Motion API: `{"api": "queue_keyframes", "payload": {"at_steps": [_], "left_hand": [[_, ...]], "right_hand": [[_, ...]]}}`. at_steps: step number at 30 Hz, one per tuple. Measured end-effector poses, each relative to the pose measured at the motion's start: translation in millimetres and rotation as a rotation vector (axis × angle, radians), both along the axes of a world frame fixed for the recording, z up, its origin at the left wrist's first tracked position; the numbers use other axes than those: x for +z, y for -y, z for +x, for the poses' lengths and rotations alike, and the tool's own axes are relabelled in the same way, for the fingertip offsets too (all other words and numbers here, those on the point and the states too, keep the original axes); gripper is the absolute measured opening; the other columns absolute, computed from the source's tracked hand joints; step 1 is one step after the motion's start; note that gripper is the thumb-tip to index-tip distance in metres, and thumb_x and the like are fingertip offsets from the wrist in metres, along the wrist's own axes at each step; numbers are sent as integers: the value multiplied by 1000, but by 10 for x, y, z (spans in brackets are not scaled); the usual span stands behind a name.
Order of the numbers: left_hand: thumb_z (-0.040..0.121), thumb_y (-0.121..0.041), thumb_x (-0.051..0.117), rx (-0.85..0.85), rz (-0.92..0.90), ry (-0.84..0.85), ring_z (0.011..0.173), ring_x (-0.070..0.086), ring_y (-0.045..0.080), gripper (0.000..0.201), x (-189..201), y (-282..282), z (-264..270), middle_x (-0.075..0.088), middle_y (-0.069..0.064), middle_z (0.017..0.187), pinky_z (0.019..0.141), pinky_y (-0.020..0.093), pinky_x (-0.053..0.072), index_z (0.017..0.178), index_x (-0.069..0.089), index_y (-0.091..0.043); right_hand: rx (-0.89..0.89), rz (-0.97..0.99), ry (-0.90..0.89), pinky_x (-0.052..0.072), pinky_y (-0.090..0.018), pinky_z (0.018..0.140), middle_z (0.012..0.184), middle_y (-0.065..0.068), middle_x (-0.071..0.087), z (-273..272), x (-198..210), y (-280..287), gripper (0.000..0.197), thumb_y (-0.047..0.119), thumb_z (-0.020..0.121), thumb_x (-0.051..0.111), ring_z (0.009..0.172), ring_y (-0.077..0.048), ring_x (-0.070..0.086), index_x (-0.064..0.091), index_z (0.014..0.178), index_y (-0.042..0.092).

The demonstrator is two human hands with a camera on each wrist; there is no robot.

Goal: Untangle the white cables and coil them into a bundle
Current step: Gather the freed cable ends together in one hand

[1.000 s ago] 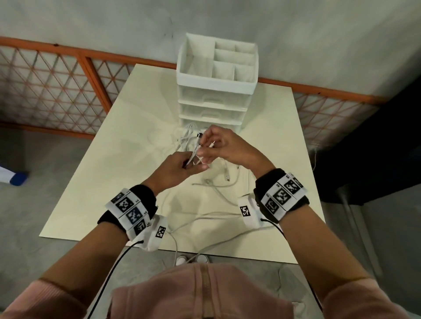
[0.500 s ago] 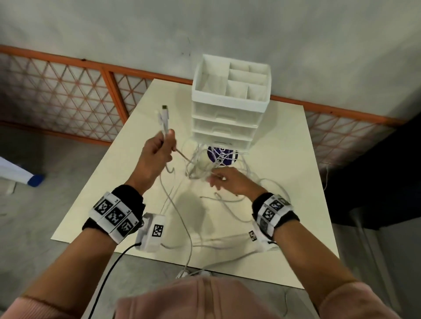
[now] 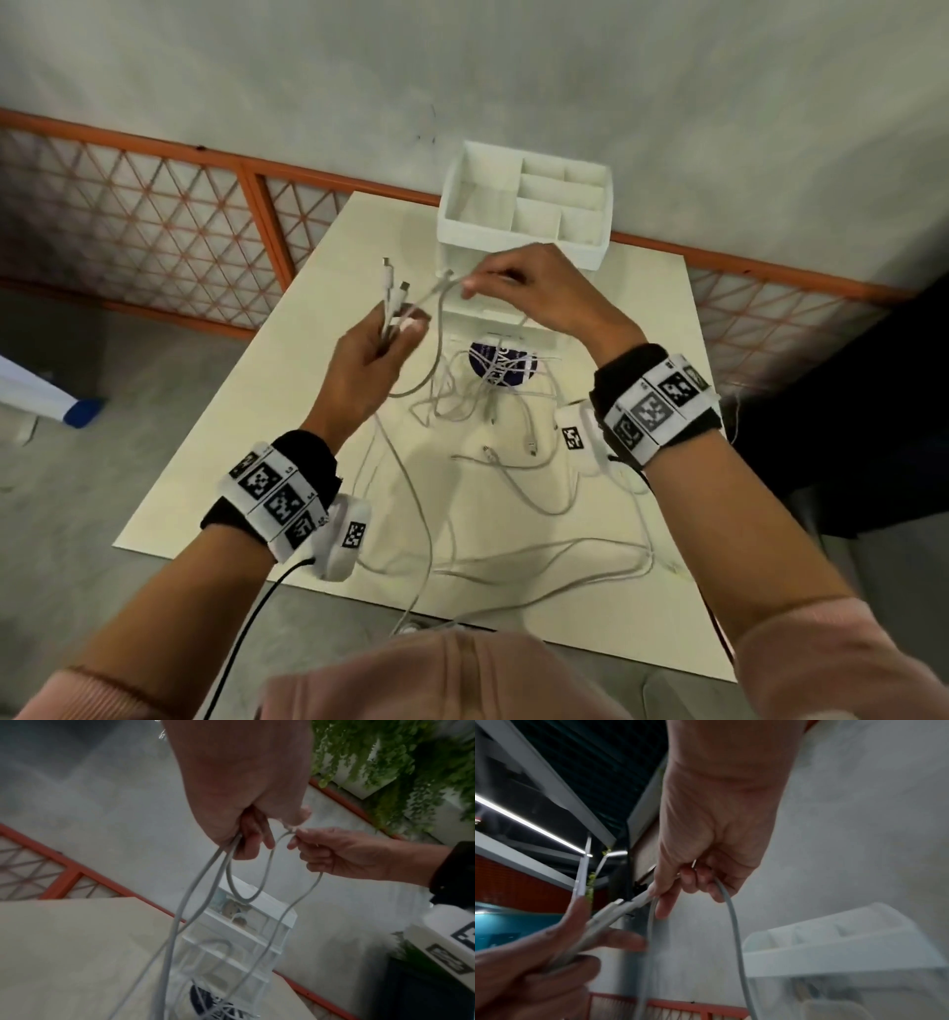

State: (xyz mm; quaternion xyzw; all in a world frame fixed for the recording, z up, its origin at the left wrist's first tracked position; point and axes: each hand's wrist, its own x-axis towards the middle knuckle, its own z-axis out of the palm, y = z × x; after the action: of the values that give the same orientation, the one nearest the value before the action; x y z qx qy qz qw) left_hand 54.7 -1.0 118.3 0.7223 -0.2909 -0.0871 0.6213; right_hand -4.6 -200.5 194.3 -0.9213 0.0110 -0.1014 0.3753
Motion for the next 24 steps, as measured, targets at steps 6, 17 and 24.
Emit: {"api": "queue_keyframes", "payload": {"at_steps": [6,17,24], "left_hand": [[89,-24,64,81,-36,-7,41,27,5,19,-5,49,-27,37,-14,42,44,17,27,106,58,-17],[96,-23,51,367,-31,107,42,40,-1,19,-10,-158,216,43,-14,52,46,13,29,87,60,-9],[94,-23,55,593,129,82,45,46,0,26,-197,-272,331,45,-7,53,46,14,31,87,65,-1]], "right_hand": [[154,89,-152,37,-2,67,80,16,70,-19,41,-174,23,31,90,61,69,13,59,75,90,13],[17,7,-383,39,-15,57,57,12,58,-127,-781,194,31,36,91,59,58,-8,53,59,65,17],[-181,-9,-370,45,-29,73,81,-9,70,-272,-1283,502,31,22,102,37,80,-31,66,53,76,19]]}}
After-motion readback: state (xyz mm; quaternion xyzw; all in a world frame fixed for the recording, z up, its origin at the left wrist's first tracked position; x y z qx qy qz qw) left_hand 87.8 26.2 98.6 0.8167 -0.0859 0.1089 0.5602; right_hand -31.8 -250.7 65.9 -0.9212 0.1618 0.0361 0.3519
